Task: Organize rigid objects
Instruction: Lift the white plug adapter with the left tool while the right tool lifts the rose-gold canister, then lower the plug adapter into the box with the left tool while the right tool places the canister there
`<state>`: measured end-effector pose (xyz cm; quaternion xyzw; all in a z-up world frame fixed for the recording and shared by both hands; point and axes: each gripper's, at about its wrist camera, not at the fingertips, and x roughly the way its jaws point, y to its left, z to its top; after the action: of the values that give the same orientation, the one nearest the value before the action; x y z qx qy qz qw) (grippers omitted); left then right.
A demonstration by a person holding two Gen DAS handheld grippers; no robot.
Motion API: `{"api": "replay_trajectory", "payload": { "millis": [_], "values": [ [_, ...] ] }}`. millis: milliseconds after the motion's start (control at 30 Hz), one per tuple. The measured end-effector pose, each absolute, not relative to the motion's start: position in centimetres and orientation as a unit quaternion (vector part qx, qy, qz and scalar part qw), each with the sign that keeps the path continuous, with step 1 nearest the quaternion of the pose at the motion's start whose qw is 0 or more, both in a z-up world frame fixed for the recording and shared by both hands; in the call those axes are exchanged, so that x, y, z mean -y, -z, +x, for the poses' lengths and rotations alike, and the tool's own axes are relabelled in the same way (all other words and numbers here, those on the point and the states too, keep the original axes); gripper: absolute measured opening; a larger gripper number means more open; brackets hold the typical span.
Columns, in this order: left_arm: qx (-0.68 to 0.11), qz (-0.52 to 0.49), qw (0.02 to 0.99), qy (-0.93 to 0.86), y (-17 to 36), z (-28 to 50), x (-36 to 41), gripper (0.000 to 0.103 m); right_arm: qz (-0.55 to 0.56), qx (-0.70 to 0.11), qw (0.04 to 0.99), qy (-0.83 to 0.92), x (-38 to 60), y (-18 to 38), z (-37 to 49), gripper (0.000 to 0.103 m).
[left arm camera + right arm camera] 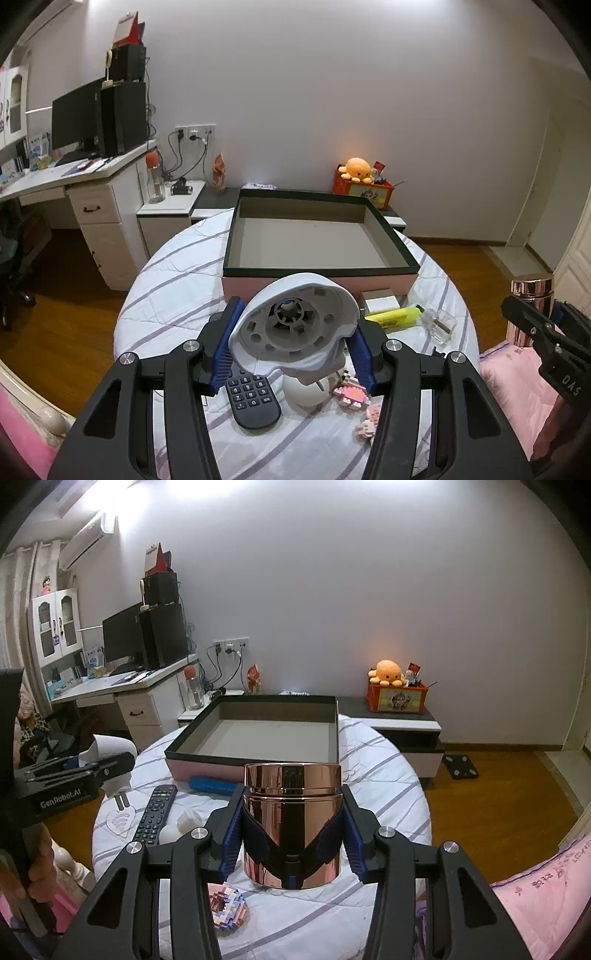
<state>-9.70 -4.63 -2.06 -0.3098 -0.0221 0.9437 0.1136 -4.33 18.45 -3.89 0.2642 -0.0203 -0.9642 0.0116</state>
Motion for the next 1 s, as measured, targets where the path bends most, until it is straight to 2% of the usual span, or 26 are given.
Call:
{"api": "replay_trajectory", "payload": {
  "millis": [567, 1000],
  "values": [
    [0.007, -0.306, 0.113, -0.945, 1.7, -9.6, 4.2, 0.054, 0.26, 0.012, 0.021, 0.965, -18.5, 3.5, -4.2, 0.048],
    [-0.003, -0.324, 0.121, -0.938, 2.5, -15.1, 2.8, 0.054, 0.283, 0.015, 0.028, 0.959, -19.0, 4.8, -8.8, 0.048]
  ]
}}
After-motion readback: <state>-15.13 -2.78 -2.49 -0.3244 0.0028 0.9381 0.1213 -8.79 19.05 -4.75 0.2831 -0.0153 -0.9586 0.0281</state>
